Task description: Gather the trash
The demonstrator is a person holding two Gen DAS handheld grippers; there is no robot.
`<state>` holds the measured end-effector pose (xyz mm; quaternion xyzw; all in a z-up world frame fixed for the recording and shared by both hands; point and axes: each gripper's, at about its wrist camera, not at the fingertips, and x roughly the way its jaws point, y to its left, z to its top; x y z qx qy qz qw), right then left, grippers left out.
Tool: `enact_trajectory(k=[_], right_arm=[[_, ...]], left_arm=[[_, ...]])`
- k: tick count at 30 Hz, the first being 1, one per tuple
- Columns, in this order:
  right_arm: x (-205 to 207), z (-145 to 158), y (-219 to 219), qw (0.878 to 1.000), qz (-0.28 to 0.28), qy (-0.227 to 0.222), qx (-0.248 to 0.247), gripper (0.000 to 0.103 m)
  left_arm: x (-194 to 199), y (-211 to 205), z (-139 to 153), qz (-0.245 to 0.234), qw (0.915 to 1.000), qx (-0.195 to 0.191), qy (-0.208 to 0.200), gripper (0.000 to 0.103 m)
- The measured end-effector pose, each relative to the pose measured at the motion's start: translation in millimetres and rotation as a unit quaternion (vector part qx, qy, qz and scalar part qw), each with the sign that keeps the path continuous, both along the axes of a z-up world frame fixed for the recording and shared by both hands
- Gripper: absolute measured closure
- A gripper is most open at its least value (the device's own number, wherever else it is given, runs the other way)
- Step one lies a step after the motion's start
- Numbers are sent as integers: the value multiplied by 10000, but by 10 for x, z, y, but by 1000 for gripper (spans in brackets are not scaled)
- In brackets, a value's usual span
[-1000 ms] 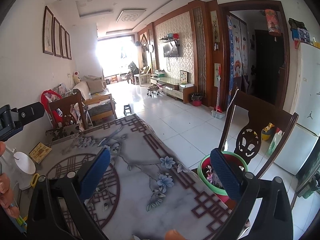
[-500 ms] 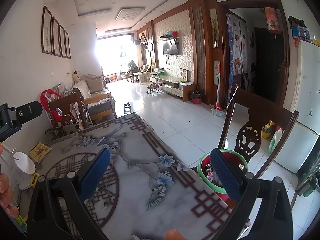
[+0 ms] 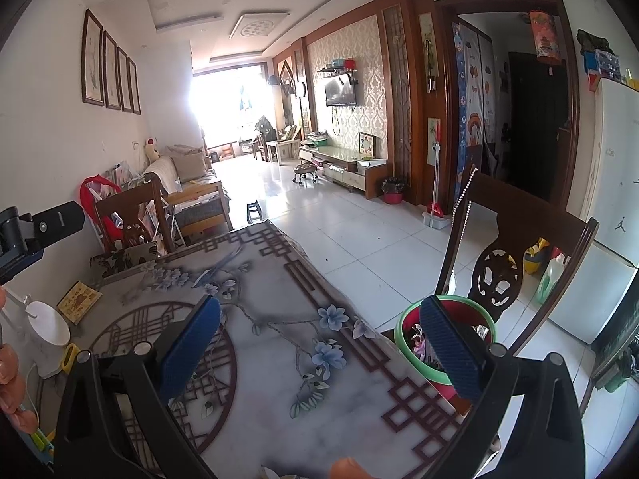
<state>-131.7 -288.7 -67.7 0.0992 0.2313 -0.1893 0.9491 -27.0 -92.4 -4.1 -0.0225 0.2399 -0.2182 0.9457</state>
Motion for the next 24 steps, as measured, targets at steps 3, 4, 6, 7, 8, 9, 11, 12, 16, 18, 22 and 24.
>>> enact_trajectory(k=[3,4,6,7,8,9,11,12,16,18,22,24], right_arm=[[13,-22,-15,10000,4,25,11,7],[16,-32,-11,10000,8,35,18,7],[24,-36,-14,10000,11,49,21,7],[26,-34,-15,10000,14,49,27,7],[22,-48,-3,10000,20,60,30,7],[41,-38,-12,10000,29,80,30,7],[59,-73,10,9999,60,135,25,7],[90,-67,7,9998,70,163,25,7],[260,-159,48,9987,257,435,87,7],[395,-266,96,9970,435,628,116,7],[790,-637,205,9896,846,1158,-66,7],[985,-849,239,9852,1005,1380,-166,7]], left_arm=[[4,23,-32,16,10000,2,29,5],[13,18,-34,18,10000,3,32,5],[21,29,-49,28,10000,9,43,5],[24,23,-48,26,10000,12,47,5],[29,34,-61,33,10000,8,64,5],[37,50,-78,36,10000,-6,86,5],[61,68,-108,44,9999,-29,138,5],[72,89,-137,41,9998,-47,167,5],[224,159,-286,179,9990,-57,410,5],[362,301,-483,495,9971,26,570,5],[703,731,-1115,1383,9831,396,1134,5],[858,1020,-1508,1929,9686,616,1441,5]])
